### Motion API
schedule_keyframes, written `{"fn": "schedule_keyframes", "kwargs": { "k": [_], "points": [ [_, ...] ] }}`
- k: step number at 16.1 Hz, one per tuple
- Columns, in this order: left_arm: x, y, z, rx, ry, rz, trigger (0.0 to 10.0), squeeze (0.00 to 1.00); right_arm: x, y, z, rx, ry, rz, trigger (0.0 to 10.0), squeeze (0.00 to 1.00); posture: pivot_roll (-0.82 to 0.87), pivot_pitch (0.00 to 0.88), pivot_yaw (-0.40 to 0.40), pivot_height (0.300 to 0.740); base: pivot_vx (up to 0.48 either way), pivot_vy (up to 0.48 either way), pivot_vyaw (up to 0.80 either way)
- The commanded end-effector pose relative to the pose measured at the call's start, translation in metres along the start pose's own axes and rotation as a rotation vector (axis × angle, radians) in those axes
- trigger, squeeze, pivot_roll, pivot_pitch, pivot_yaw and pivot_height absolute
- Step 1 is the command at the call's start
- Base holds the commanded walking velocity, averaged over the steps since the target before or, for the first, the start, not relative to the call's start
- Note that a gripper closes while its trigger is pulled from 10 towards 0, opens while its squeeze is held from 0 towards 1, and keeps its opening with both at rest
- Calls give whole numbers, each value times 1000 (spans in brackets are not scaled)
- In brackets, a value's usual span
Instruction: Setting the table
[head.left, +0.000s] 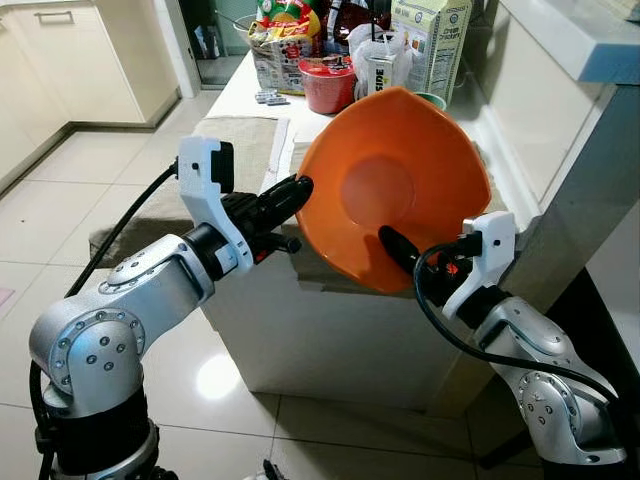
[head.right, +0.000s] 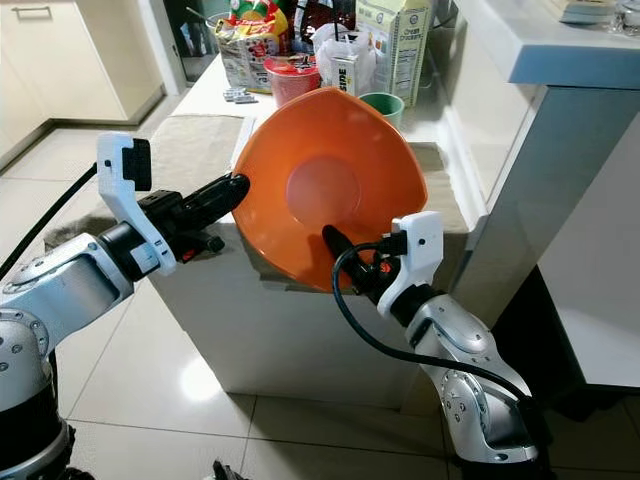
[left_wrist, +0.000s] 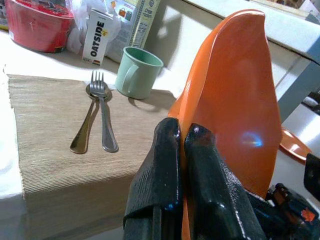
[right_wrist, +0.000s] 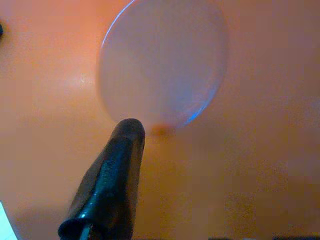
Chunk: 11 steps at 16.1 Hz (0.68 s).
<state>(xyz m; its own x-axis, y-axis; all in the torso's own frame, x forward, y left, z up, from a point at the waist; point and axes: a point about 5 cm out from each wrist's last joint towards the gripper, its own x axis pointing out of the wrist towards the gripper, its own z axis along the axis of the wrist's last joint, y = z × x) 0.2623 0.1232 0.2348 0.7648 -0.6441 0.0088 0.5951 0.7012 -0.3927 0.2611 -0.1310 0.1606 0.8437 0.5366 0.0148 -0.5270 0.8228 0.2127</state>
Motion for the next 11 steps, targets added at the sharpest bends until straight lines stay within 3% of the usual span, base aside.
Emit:
{"fn": "schedule_keyframes", "kwargs": {
  "k": [1,7,8,9,10,11],
  "points": [
    [9,-19,-9,12,57,-151,0,0,9,16,0,-34,14,90,0,0,-146,0,83,740,0,0,0],
    [9,-16,-11,64,58,-140,0,0,10,17,-3,-39,24,96,0,0,-146,0,86,740,0,0,0],
    [9,-16,-12,80,57,-143,1412,0,10,17,-4,-39,28,97,0,0,-146,0,86,740,0,0,0],
    [11,-14,-13,99,66,-117,9059,0,10,18,-4,-39,31,98,0,0,-146,0,87,740,0,0,0],
    [11,-13,-13,105,68,-112,10000,0,10,18,-5,-39,31,98,0,0,-147,0,88,740,0,0,0],
    [11,-12,-14,116,66,-104,10000,0,9,18,-5,-39,32,98,0,0,-148,0,89,740,0,0,0]
  ]
}}
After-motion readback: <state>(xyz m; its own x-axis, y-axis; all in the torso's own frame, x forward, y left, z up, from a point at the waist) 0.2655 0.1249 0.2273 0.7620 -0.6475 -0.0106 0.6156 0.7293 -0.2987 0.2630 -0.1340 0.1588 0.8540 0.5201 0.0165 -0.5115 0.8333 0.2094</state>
